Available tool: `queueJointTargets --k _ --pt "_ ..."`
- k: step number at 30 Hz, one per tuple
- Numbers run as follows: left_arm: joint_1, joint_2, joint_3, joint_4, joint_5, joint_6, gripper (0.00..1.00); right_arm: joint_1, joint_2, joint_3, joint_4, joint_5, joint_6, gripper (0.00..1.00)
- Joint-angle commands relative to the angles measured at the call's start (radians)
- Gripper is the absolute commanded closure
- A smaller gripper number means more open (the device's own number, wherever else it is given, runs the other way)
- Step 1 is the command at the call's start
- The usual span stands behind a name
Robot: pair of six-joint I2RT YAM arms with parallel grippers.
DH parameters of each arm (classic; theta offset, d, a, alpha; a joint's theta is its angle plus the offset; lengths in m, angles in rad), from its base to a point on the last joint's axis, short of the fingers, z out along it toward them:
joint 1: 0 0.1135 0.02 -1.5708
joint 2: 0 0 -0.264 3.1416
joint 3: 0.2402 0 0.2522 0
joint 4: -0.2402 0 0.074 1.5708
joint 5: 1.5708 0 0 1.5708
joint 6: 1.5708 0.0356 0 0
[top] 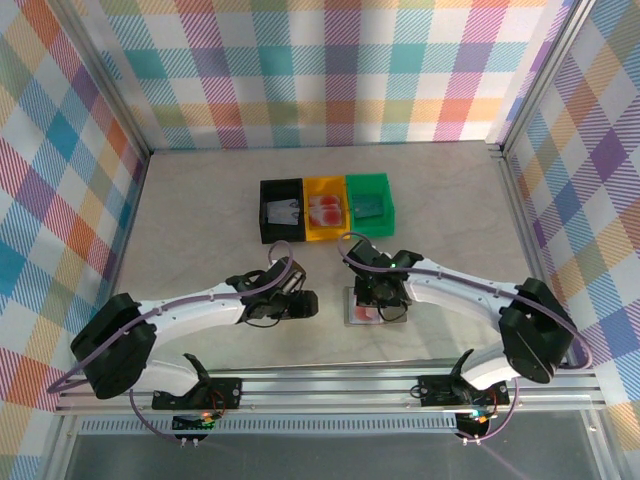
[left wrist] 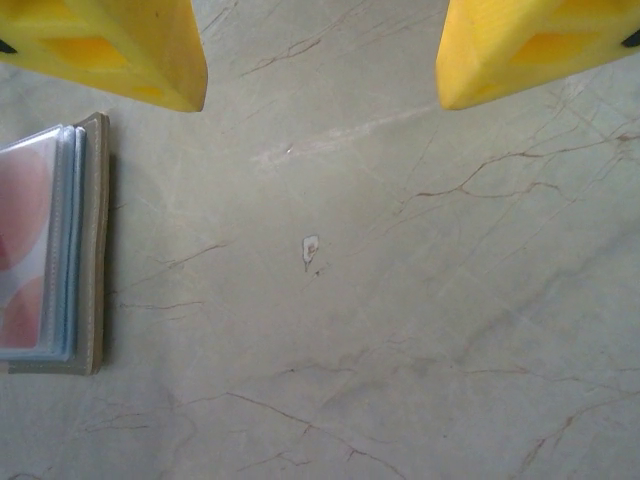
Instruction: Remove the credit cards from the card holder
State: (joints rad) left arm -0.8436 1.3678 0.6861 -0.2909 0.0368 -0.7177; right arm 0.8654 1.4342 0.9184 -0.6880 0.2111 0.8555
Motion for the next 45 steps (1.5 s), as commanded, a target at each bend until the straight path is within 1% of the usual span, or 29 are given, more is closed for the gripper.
queueJointTargets --k 1,7,14,26,31,35,37,39,41,45 --pt "-0.008 0.02 0.021 -0.003 0.002 -0.014 0.38 -0.014 -0.04 -0.029 -0.008 -0.01 0.014 0.82" --pt "-0.01 0.032 0.026 -0.016 -0.004 -0.014 0.38 -0.037 -0.088 -0.072 -0.027 -0.01 0.017 0.82" --pt "-0.011 0.039 0.033 -0.025 -0.006 -0.011 0.38 -0.068 -0.178 -0.139 -0.047 -0.004 0.024 0.82" --pt "-0.016 0.066 0.054 -0.025 0.0 -0.009 0.38 -0.123 -0.296 -0.229 -0.069 -0.024 0.019 0.79" --pt "-0.024 0.065 0.067 -0.019 0.009 -0.013 0.38 -0.154 -0.344 -0.254 -0.088 -0.033 0.017 0.77" --pt "-0.029 0.055 0.082 -0.016 0.02 -0.012 0.38 -0.192 -0.386 -0.258 -0.127 -0.047 0.011 0.7" --pt "-0.029 0.054 0.092 -0.01 0.03 -0.013 0.38 -0.2 -0.413 -0.257 -0.128 -0.061 -0.001 0.69" --pt "-0.035 0.064 0.1 0.004 0.042 -0.015 0.38 -0.2 -0.439 -0.267 -0.075 -0.109 -0.029 0.68" --pt "-0.041 0.086 0.12 0.004 0.051 -0.017 0.38 -0.2 -0.451 -0.286 0.022 -0.196 -0.07 0.68" --pt "-0.065 0.126 0.17 0.005 0.057 -0.02 0.38 -0.2 -0.436 -0.311 0.18 -0.322 -0.105 0.71"
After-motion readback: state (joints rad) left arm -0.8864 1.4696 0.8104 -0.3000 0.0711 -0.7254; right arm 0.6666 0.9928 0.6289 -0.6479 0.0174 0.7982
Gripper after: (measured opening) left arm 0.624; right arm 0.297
